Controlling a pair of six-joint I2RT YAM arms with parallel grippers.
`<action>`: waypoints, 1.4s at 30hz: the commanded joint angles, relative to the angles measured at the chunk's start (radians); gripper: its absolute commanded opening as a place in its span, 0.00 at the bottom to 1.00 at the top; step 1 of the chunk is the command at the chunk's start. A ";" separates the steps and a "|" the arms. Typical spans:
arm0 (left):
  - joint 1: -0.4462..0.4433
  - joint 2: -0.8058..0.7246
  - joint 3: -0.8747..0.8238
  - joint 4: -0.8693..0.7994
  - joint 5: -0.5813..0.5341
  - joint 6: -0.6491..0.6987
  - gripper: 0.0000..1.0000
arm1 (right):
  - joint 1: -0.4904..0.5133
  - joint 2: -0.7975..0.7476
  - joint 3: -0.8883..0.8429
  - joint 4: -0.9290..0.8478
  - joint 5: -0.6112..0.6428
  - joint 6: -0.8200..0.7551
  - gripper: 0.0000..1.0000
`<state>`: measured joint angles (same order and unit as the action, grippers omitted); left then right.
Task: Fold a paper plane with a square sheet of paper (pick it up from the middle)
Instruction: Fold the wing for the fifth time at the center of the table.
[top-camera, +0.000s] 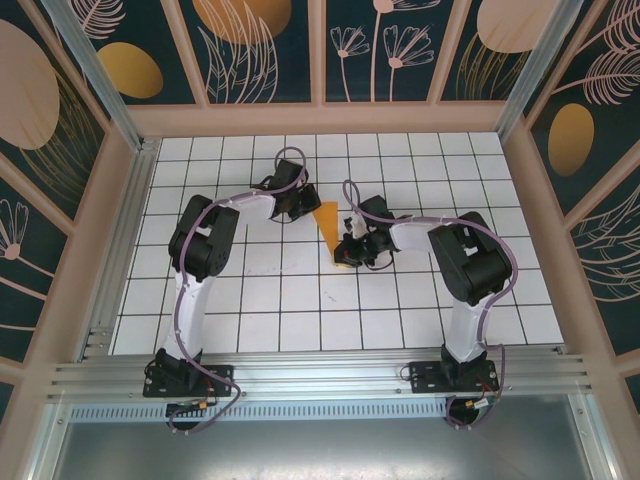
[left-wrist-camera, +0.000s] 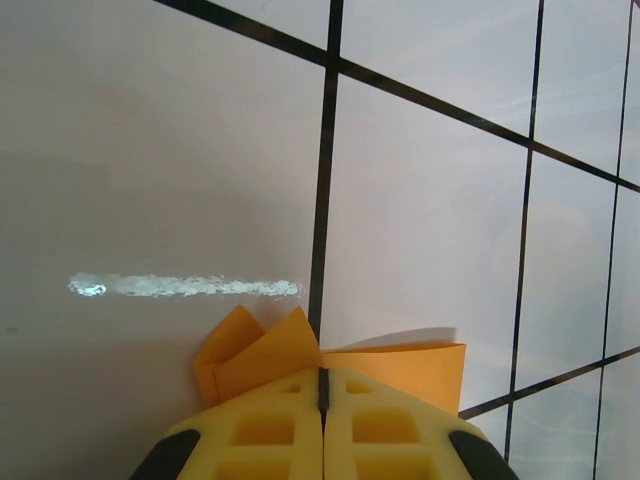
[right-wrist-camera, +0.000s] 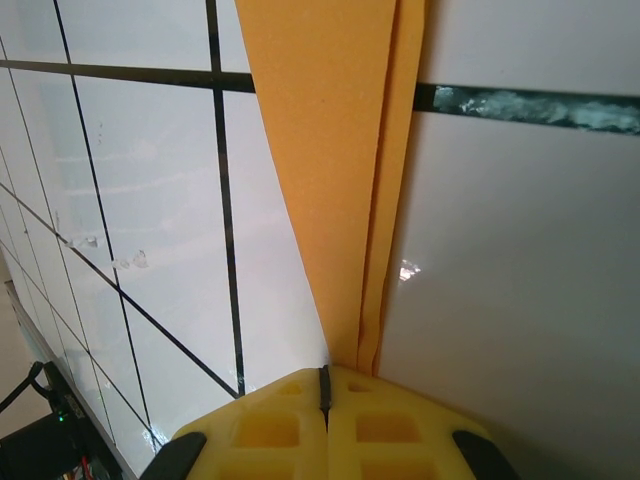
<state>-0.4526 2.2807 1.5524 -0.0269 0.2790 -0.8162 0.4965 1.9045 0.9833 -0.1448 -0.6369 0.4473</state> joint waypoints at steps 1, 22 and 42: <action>0.087 0.047 0.012 -0.002 -0.188 0.057 0.07 | -0.011 0.083 -0.084 -0.177 0.194 -0.007 0.00; 0.124 -0.372 -0.197 0.016 -0.158 0.168 0.50 | -0.054 -0.296 0.074 0.043 0.223 0.096 0.60; -0.273 -0.110 0.212 -0.587 -0.576 0.119 0.63 | -0.229 -0.344 -0.147 0.097 0.535 0.251 0.99</action>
<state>-0.7269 2.1242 1.6867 -0.4923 -0.2413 -0.6785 0.2703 1.5917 0.8547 -0.0528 -0.1463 0.6693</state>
